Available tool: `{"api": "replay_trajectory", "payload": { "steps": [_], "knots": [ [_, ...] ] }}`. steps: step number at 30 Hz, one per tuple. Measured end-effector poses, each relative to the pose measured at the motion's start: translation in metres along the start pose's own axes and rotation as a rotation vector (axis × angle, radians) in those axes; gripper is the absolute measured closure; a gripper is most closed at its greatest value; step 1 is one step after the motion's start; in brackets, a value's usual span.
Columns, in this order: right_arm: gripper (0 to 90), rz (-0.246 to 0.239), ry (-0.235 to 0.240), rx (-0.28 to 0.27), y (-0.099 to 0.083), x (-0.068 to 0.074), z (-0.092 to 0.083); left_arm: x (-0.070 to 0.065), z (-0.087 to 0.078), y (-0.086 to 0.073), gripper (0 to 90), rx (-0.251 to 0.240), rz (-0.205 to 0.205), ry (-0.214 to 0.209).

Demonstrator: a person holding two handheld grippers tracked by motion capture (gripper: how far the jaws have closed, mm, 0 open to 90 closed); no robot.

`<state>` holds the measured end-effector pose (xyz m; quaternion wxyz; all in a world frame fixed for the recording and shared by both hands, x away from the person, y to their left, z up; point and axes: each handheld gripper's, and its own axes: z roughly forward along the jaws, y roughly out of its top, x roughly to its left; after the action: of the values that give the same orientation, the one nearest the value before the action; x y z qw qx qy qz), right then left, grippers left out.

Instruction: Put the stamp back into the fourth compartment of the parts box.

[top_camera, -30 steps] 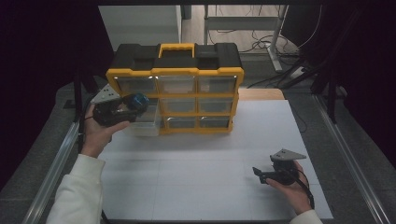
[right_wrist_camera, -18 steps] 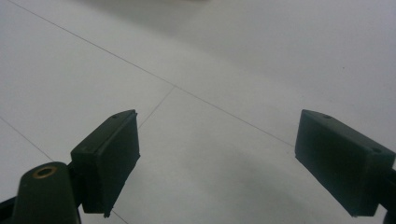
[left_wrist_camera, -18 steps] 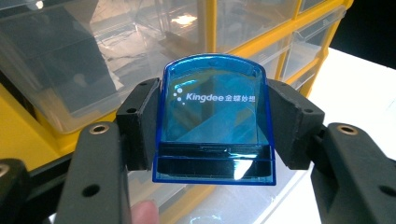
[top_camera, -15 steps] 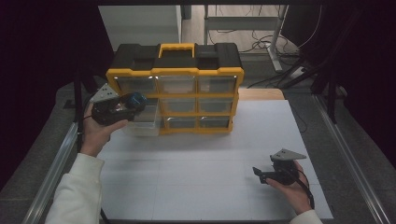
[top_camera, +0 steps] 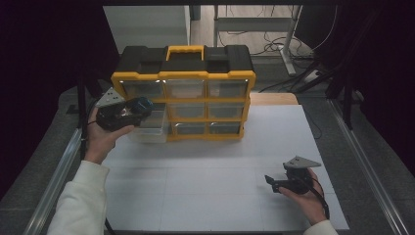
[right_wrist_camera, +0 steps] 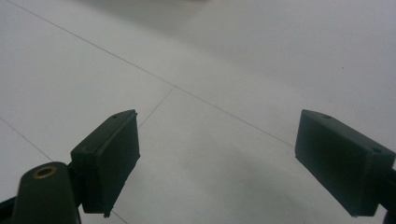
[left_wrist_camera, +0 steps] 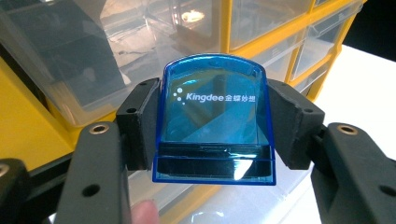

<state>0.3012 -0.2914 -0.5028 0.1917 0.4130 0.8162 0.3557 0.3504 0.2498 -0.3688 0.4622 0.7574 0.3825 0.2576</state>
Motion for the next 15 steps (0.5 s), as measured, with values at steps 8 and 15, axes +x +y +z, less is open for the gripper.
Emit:
{"api": "replay_trajectory", "payload": {
  "steps": [8, 15],
  "knots": [
    [14.3, 0.000, 0.000, 0.000, 0.000, 0.000, 0.000, -0.001, 0.003, -0.004, 41.0, 0.022, 0.008, 0.003],
    [14.2, -0.002, -0.001, 0.002, 0.000, 0.000, 0.000, -0.002, 0.007, -0.010, 40.9, 0.041, 0.014, 0.002]
  ]
}}
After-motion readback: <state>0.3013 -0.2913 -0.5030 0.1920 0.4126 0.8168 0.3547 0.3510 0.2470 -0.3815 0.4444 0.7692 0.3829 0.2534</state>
